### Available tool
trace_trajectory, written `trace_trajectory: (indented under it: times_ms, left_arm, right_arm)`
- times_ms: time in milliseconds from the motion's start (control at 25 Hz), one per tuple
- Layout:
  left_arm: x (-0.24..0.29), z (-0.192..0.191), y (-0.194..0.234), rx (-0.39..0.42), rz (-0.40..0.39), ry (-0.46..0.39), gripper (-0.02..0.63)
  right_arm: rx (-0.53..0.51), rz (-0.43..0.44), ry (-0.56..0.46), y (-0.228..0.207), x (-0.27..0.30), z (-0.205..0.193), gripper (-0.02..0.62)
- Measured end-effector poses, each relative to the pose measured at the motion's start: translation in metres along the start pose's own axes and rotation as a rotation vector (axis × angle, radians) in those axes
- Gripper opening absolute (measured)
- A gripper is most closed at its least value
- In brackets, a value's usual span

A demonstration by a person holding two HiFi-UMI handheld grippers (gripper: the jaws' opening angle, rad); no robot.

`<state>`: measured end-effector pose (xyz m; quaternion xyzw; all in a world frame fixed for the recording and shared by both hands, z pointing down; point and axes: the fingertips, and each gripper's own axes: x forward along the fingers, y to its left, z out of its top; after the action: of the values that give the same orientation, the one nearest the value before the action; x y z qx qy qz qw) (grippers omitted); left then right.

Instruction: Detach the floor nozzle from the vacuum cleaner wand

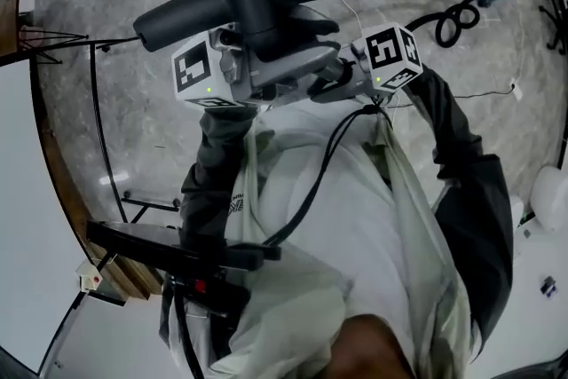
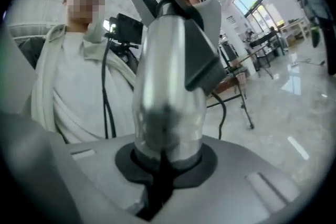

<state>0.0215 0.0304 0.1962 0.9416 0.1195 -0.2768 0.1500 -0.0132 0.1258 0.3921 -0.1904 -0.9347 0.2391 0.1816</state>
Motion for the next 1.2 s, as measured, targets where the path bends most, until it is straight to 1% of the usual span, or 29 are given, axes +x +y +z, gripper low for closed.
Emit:
trace_trajectory:
  times_ms: [40, 80, 120, 200, 280, 320, 360, 400, 440, 480, 520, 560, 640, 680, 720, 760, 800, 840, 880, 920, 960, 1000, 1040, 1080, 1160, 1200]
  left_arm:
    - [-0.001, 0.002, 0.011, -0.017, 0.057, -0.005, 0.071]
    - [-0.003, 0.002, 0.02, -0.031, 0.117, -0.003, 0.071]
    - [-0.007, 0.001, 0.029, -0.043, 0.18, 0.006, 0.069]
    - [-0.017, -0.004, 0.046, -0.059, 0.331, 0.038, 0.069]
    - [-0.032, -0.009, 0.066, -0.061, 0.535, 0.066, 0.071]
    - [-0.042, -0.011, 0.075, -0.059, 0.647, 0.071, 0.071]
    - [-0.052, -0.013, 0.083, -0.059, 0.738, 0.07, 0.071]
    - [-0.059, -0.012, 0.087, -0.057, 0.791, 0.061, 0.071]
    - [-0.062, -0.011, 0.087, -0.051, 0.8, 0.05, 0.071]
    - [-0.062, -0.009, 0.083, -0.039, 0.769, 0.039, 0.071]
    - [-0.057, -0.006, 0.075, -0.019, 0.7, 0.033, 0.071]
    - [-0.05, -0.004, 0.063, 0.007, 0.599, 0.031, 0.072]
    - [-0.03, -0.003, 0.034, 0.064, 0.364, 0.034, 0.074]
    - [-0.022, -0.004, 0.021, 0.089, 0.266, 0.041, 0.074]
    - [-0.016, -0.006, 0.011, 0.107, 0.192, 0.05, 0.077]
    - [-0.011, -0.009, 0.005, 0.115, 0.139, 0.058, 0.077]
    - [-0.009, -0.012, 0.001, 0.112, 0.1, 0.063, 0.077]
    - [-0.009, -0.015, 0.0, 0.1, 0.077, 0.065, 0.077]
    - [-0.01, -0.017, 0.002, 0.084, 0.078, 0.061, 0.077]
    - [-0.013, -0.017, 0.008, 0.066, 0.109, 0.053, 0.075]
    - [-0.017, -0.016, 0.018, 0.047, 0.168, 0.042, 0.075]
    - [-0.022, -0.015, 0.03, 0.028, 0.244, 0.032, 0.072]
    - [-0.026, -0.015, 0.042, 0.011, 0.331, 0.023, 0.072]
    - [-0.031, -0.016, 0.054, -0.003, 0.427, 0.018, 0.072]
    - [-0.046, -0.016, 0.075, -0.025, 0.643, 0.014, 0.072]
    - [-0.056, -0.016, 0.082, -0.036, 0.754, 0.012, 0.072]
  right_arm:
    - [0.016, -0.074, -0.013, -0.009, 0.0, 0.001, 0.038]
    - [0.028, -0.17, -0.021, -0.02, 0.001, 0.002, 0.038]
    - [0.037, -0.285, -0.024, -0.032, 0.002, 0.002, 0.038]
    - [0.049, -0.568, -0.022, -0.059, -0.002, -0.002, 0.038]
    - [0.054, -0.864, -0.006, -0.086, -0.013, -0.007, 0.04]
    - [0.054, -0.982, 0.011, -0.096, -0.019, -0.01, 0.039]
    - [0.052, -1.067, 0.034, -0.104, -0.023, -0.013, 0.04]
    - [0.047, -1.119, 0.059, -0.109, -0.027, -0.015, 0.04]
    - [0.037, -1.142, 0.083, -0.111, -0.03, -0.016, 0.04]
    - [0.018, -1.136, 0.098, -0.111, -0.03, -0.016, 0.04]
    - [-0.01, -1.101, 0.1, -0.109, -0.028, -0.013, 0.04]
    - [-0.043, -1.039, 0.095, -0.105, -0.024, -0.011, 0.041]
    - [-0.1, -0.861, 0.089, -0.089, -0.014, -0.01, 0.042]
    - [-0.118, -0.76, 0.091, -0.079, -0.01, -0.011, 0.043]
    - [-0.128, -0.662, 0.093, -0.07, -0.007, -0.013, 0.043]
    - [-0.13, -0.572, 0.096, -0.061, -0.004, -0.016, 0.044]
    - [-0.125, -0.494, 0.096, -0.054, -0.001, -0.019, 0.044]
    - [-0.115, -0.433, 0.095, -0.049, 0.001, -0.022, 0.046]
    - [-0.102, -0.396, 0.091, -0.048, 0.003, -0.024, 0.046]
    - [-0.087, -0.393, 0.082, -0.05, 0.003, -0.025, 0.046]
    - [-0.068, -0.43, 0.072, -0.056, 0.002, -0.025, 0.046]
    - [-0.044, -0.505, 0.06, -0.064, -0.002, -0.025, 0.044]
    - [-0.018, -0.613, 0.053, -0.073, -0.008, -0.024, 0.043]
    - [0.006, -0.739, 0.052, -0.081, -0.015, -0.024, 0.041]
    - [0.032, -0.98, 0.069, -0.097, -0.027, -0.026, 0.041]
    - [0.035, -1.064, 0.084, -0.103, -0.03, -0.028, 0.041]
